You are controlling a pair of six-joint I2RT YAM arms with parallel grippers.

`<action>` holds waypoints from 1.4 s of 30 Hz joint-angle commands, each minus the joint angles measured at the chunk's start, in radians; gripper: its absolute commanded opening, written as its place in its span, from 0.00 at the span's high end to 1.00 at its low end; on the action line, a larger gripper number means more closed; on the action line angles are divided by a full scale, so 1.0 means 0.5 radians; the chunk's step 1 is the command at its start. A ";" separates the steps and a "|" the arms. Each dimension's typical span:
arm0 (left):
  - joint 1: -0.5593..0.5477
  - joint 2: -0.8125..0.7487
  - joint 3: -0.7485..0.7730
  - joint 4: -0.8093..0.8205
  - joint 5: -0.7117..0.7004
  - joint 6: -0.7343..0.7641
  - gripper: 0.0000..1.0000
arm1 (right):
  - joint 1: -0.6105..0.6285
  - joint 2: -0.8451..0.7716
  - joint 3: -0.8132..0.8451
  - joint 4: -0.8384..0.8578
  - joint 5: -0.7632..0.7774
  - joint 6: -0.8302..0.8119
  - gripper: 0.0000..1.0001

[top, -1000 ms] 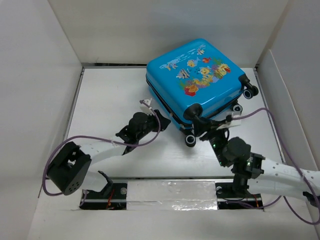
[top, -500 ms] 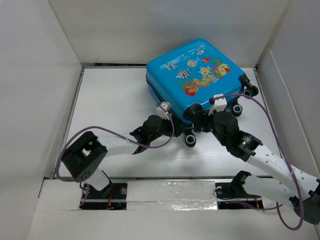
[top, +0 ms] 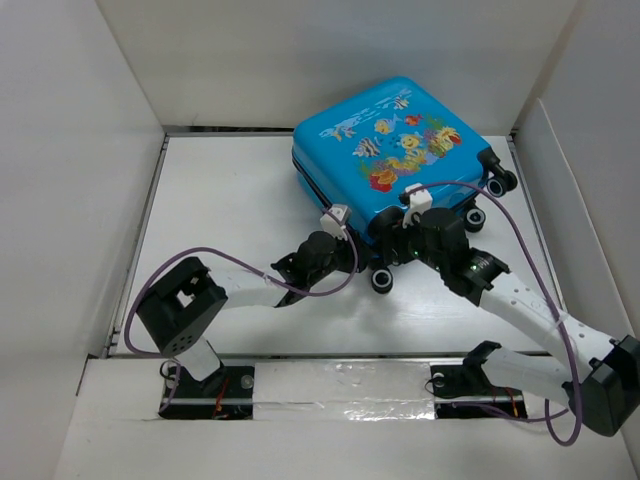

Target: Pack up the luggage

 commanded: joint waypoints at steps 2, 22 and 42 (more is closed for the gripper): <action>-0.013 0.038 0.122 0.110 -0.115 0.034 0.65 | -0.021 0.050 0.023 0.085 -0.113 -0.053 0.24; -0.031 -0.078 0.064 -0.065 -0.511 0.129 1.00 | -0.126 -0.030 -0.170 0.180 -0.165 0.024 1.00; 0.269 -0.290 -0.043 -0.408 -0.839 0.224 1.00 | -0.165 -0.150 -0.201 0.131 -0.242 -0.007 1.00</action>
